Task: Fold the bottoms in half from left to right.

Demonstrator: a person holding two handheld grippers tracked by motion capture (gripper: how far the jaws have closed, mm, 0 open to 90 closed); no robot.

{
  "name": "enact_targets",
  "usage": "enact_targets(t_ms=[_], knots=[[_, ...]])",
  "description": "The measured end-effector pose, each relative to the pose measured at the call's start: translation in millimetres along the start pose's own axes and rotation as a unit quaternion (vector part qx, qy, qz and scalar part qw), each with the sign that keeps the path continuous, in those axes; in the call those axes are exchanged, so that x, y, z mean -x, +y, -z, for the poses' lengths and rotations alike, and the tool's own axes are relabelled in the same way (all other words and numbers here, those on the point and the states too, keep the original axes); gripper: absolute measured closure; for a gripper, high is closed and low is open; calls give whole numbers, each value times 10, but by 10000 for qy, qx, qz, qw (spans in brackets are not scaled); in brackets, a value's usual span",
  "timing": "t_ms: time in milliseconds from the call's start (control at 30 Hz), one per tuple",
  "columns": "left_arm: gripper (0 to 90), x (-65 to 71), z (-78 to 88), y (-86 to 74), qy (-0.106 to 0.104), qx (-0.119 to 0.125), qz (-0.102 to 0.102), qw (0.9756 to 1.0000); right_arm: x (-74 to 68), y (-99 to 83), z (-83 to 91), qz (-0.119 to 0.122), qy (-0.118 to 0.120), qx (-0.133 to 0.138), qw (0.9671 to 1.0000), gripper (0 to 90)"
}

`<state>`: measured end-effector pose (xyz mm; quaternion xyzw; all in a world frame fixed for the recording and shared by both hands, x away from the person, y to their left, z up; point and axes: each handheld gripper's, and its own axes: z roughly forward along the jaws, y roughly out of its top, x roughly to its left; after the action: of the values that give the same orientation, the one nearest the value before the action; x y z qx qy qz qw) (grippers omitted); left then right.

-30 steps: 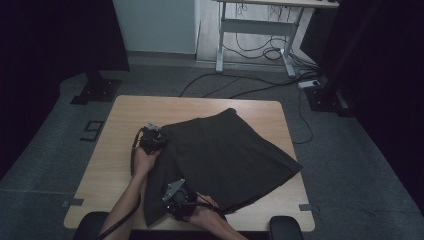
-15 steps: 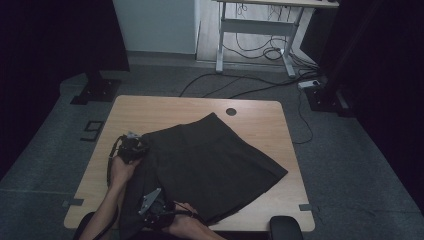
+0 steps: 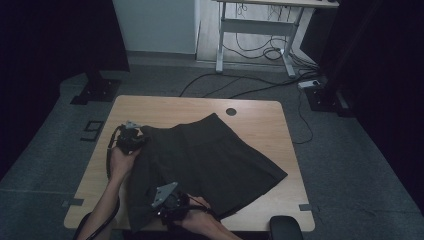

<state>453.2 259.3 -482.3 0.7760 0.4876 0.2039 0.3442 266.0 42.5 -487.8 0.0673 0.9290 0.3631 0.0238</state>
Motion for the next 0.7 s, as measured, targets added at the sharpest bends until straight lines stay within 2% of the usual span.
enact_targets(t_ms=[67,100,133,167,200,233,267,300,333,533,567,600,700], knots=[[834,47,7,108,-82,93,-12,9999,65,-61,201,-50,-197,97,9997,790],[834,76,10,167,-122,152,-23,9998,65,-61,201,-50,-197,97,9997,790],[834,103,10,221,-173,208,-34,9996,86,-88,272,-80,-266,134,9995,790],[834,161,4,321,-232,300,-67,9993,132,-152,409,-155,-387,207,9989,790],[834,161,4,321,-232,300,-67,9993,132,-152,409,-155,-387,207,9989,790],[834,201,-11,375,-261,360,-74,9990,198,-248,551,-283,-495,291,9980,791],[834,224,-23,406,-275,381,-88,9989,198,-248,551,-283,-495,291,9980,791],[834,287,-71,480,-279,427,-151,9986,251,-330,651,-432,-555,350,9969,791],[834,287,-71,480,-279,427,-151,9986,251,-330,651,-432,-555,350,9969,791],[834,495,-256,670,-372,543,-249,9975,408,-596,986,-833,-874,529,9913,791],[834,582,-300,738,-377,587,-319,9971,438,-660,1087,-919,-958,587,9894,792],[834,582,-300,738,-377,587,-319,9971,438,-660,1087,-919,-958,587,9894,792],[834,713,-328,859,-398,639,-485,9960,465,-735,1224,-997,-1054,661,9872,792]])
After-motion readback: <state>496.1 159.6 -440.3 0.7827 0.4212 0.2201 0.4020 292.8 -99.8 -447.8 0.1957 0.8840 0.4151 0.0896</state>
